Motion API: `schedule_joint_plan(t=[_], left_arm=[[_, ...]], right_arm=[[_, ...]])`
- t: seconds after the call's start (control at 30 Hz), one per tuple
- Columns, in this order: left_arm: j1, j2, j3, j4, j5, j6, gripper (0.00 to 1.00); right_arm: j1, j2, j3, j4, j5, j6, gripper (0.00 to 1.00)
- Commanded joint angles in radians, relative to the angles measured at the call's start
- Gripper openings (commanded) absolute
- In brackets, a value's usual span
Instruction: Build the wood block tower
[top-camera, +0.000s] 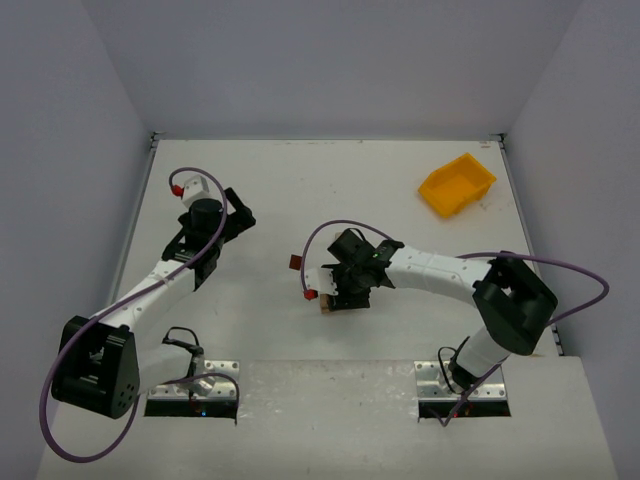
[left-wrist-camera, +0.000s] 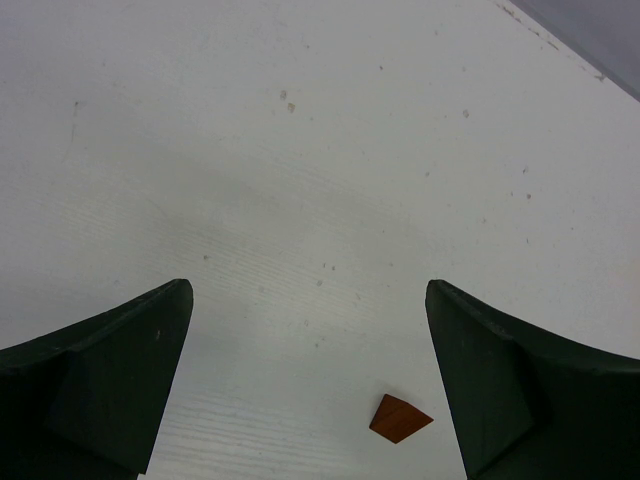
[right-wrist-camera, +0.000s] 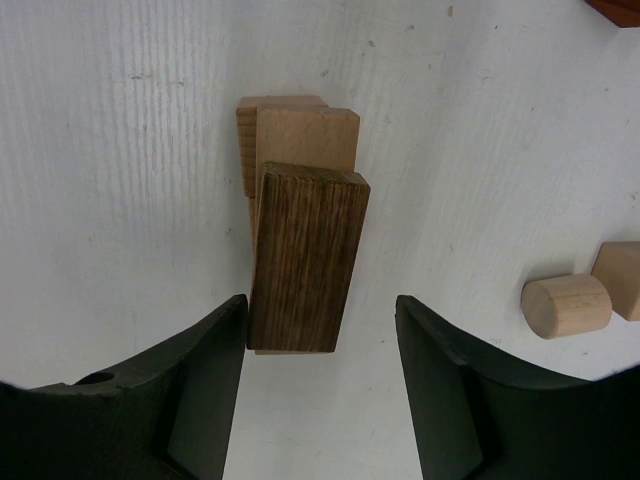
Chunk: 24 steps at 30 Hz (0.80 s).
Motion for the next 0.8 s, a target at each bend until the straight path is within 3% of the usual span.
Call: schedule_joint_plan(t=[0.0,0.77], left_arm=[[0.006,0.001,0.042,0.051,0.009,0.016,1.00],[0.006,-0.001,0.040,0.048,0.016,0.022,1.00]], right_arm=[[0.004,-0.034,-0.001,0.025,0.009,-0.015,0.61],[0.005,-0.045,0.011,0.005,0.002,-0.024,0.62]])
